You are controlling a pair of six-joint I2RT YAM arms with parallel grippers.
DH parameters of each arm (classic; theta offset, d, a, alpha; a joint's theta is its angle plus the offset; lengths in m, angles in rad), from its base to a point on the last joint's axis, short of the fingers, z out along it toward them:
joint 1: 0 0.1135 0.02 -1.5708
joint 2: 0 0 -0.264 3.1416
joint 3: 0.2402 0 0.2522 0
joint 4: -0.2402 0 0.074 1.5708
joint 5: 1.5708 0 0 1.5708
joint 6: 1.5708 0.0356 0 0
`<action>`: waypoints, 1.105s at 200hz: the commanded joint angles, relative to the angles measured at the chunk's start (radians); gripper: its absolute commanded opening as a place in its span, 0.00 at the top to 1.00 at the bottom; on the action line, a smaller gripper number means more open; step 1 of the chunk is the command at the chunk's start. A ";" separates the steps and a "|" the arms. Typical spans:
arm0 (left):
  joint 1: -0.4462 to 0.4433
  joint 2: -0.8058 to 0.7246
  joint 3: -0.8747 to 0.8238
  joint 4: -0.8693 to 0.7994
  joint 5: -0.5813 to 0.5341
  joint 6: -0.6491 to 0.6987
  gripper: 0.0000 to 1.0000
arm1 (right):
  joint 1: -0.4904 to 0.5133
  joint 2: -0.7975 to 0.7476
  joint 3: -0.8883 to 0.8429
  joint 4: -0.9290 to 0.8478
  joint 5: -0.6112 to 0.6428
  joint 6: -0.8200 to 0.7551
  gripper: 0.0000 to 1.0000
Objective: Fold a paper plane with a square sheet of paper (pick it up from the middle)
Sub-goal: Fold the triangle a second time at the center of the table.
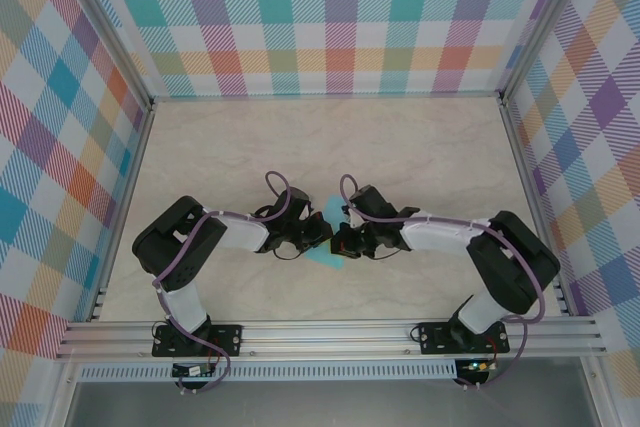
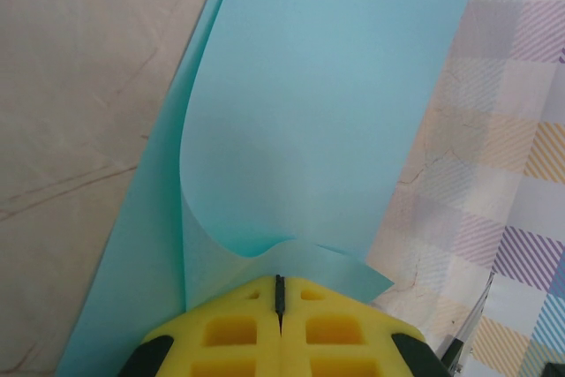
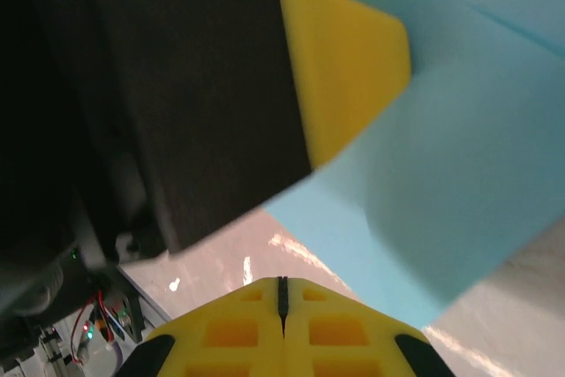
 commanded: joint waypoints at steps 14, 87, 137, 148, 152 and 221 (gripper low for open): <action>-0.013 0.024 -0.009 -0.093 -0.016 0.015 1.00 | 0.001 0.070 0.026 0.017 0.018 0.022 0.94; -0.006 0.006 0.032 -0.141 -0.044 0.069 1.00 | 0.001 0.122 -0.053 -0.130 0.068 -0.053 1.00; 0.033 0.014 0.063 -0.152 -0.048 0.107 1.00 | 0.002 0.131 -0.041 -0.174 0.069 -0.095 1.00; 0.042 0.021 0.071 -0.150 -0.041 0.116 1.00 | 0.001 0.132 -0.037 -0.177 0.067 -0.101 1.00; 0.045 0.024 0.074 -0.149 -0.041 0.120 1.00 | 0.001 0.133 -0.035 -0.179 0.066 -0.104 1.00; 0.096 0.069 0.105 -0.142 -0.017 0.146 1.00 | -0.005 0.132 -0.029 -0.203 0.068 -0.127 1.00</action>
